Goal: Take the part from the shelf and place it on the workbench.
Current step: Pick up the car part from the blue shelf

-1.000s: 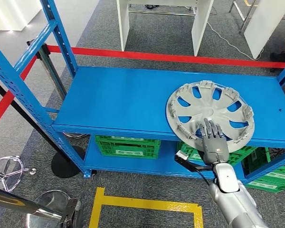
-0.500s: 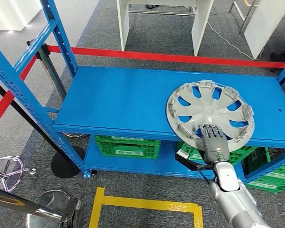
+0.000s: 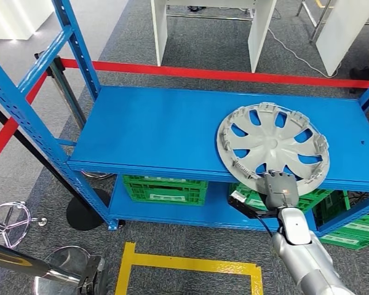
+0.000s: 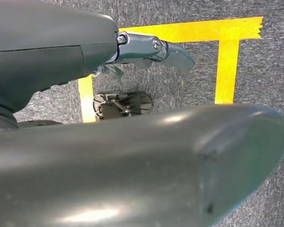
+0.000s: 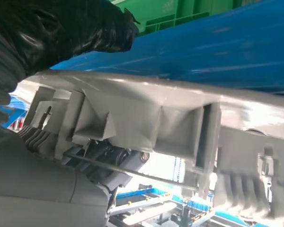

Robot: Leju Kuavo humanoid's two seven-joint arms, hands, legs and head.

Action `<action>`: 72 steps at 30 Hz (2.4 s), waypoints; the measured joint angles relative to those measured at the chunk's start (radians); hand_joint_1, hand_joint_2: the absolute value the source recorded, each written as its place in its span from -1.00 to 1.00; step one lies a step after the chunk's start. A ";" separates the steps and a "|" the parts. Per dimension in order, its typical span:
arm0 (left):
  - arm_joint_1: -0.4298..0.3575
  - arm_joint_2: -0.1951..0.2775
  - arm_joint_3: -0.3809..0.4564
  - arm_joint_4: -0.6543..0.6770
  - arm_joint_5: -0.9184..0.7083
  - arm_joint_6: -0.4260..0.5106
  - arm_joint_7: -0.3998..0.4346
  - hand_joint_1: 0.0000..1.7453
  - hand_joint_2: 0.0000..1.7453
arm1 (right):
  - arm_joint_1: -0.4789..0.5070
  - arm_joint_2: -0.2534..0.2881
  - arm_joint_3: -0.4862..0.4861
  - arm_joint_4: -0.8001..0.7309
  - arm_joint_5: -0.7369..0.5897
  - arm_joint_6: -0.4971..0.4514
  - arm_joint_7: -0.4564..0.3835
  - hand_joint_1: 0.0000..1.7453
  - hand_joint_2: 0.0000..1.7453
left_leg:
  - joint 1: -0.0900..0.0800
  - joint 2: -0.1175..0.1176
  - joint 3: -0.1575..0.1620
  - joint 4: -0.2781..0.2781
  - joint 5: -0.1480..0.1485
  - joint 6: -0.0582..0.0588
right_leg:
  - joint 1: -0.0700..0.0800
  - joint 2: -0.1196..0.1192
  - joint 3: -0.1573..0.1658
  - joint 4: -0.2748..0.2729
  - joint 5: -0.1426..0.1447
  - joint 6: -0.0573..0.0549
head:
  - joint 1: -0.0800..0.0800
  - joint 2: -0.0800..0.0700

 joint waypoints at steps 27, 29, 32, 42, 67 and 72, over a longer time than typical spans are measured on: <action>-0.003 0.000 0.000 -0.004 0.003 0.000 0.000 -1.00 -1.00 | 0.077 0.021 -0.078 -0.182 -0.009 0.000 -0.135 1.00 1.00 | 0.000 0.000 -0.001 0.000 0.000 0.000 | 0.000 0.000 -0.001 0.000 0.000 0.000 | 0.000 0.000; -0.003 0.000 0.000 -0.004 0.003 0.000 0.000 -1.00 -1.00 | 0.081 0.024 -0.084 -0.195 -0.011 0.000 -0.158 1.00 1.00 | 0.000 0.000 -0.001 0.000 0.000 0.000 | 0.000 0.000 -0.001 0.000 0.000 0.000 | 0.000 0.000; -0.004 -0.001 0.000 -0.004 0.003 0.000 0.000 -1.00 -1.00 | 0.089 0.037 -0.101 -0.226 -0.015 0.000 -0.207 1.00 1.00 | 0.000 0.000 -0.001 0.000 0.000 0.000 | 0.000 0.000 -0.001 0.000 0.000 0.000 | 0.000 0.000; -0.010 -0.006 0.000 -0.004 0.003 -0.001 0.000 -1.00 -1.00 | 0.114 0.084 -0.144 -0.367 -0.037 0.000 -0.367 1.00 1.00 | 0.000 0.000 -0.001 0.000 0.000 0.000 | 0.000 0.000 -0.001 0.000 0.000 0.000 | 0.000 0.000; -0.026 -0.012 -0.003 -0.004 0.003 0.006 -0.001 -1.00 -1.00 | 0.146 0.211 -0.305 -0.580 -0.122 0.000 -0.715 1.00 1.00 | 0.000 0.000 -0.001 0.000 0.000 0.000 | 0.000 0.000 -0.001 0.000 0.000 0.000 | 0.000 0.000; -0.031 -0.013 -0.006 -0.004 0.003 0.010 -0.001 -1.00 -1.00 | 0.145 0.230 -0.327 -0.610 -0.135 0.000 -0.725 1.00 1.00 | -0.001 0.000 -0.002 0.001 0.000 0.000 | -0.001 0.000 -0.002 0.000 0.000 0.000 | 0.000 0.000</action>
